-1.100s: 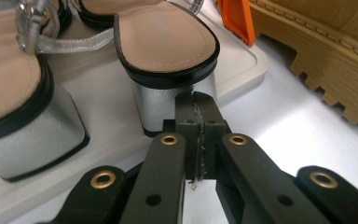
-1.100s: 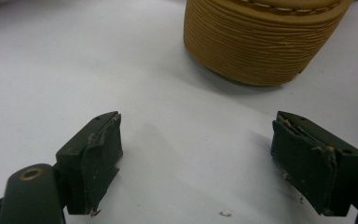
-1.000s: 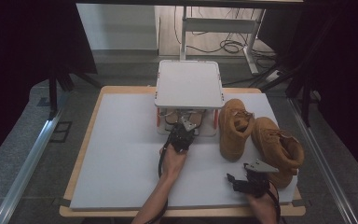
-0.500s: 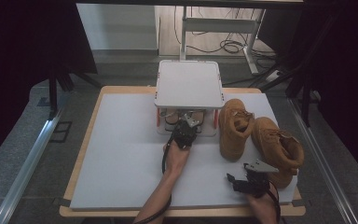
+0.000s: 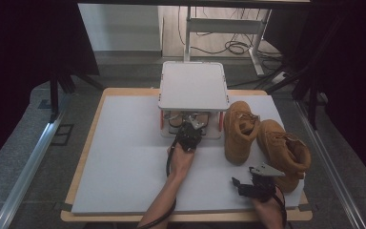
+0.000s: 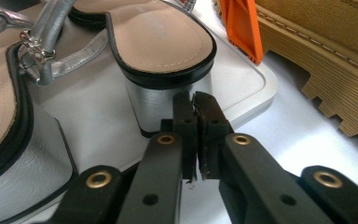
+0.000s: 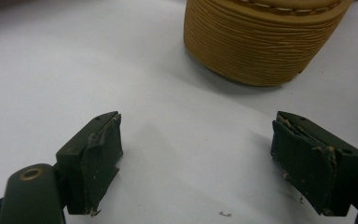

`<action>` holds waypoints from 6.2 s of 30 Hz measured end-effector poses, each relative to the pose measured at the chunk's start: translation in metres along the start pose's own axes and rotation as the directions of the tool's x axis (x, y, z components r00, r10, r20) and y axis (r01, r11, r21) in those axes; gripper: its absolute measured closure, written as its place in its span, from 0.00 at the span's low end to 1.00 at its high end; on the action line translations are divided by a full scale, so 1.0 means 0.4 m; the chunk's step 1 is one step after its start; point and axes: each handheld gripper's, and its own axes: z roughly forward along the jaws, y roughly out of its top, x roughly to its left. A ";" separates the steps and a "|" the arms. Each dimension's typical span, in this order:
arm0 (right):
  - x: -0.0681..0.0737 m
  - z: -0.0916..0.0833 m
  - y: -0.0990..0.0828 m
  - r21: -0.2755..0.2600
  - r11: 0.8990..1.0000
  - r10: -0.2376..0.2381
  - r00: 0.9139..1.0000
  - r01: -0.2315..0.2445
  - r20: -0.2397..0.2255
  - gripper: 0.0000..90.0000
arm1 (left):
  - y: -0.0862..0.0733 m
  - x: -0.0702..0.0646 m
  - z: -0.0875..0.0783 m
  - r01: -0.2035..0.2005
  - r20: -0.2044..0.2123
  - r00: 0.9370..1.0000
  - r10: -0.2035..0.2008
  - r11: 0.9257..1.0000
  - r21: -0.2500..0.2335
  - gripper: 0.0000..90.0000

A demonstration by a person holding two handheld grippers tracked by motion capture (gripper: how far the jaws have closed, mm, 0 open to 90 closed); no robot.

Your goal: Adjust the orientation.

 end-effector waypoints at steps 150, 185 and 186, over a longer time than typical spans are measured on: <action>-0.164 -0.199 -0.139 -0.063 0.991 0.132 0.971 -0.121 0.198 1.00 | -0.326 0.136 -0.320 -0.067 0.095 0.994 0.054 0.989 0.134 0.15; -0.004 -0.022 0.057 -0.101 0.994 0.031 0.999 -0.030 0.008 0.98 | -0.326 0.136 -0.320 -0.064 0.094 0.994 0.052 0.989 0.131 0.15; -0.001 -0.014 0.062 -0.100 0.995 0.030 1.000 -0.030 0.003 0.98 | -0.326 0.136 -0.320 -0.064 0.094 0.994 0.052 0.989 0.131 0.15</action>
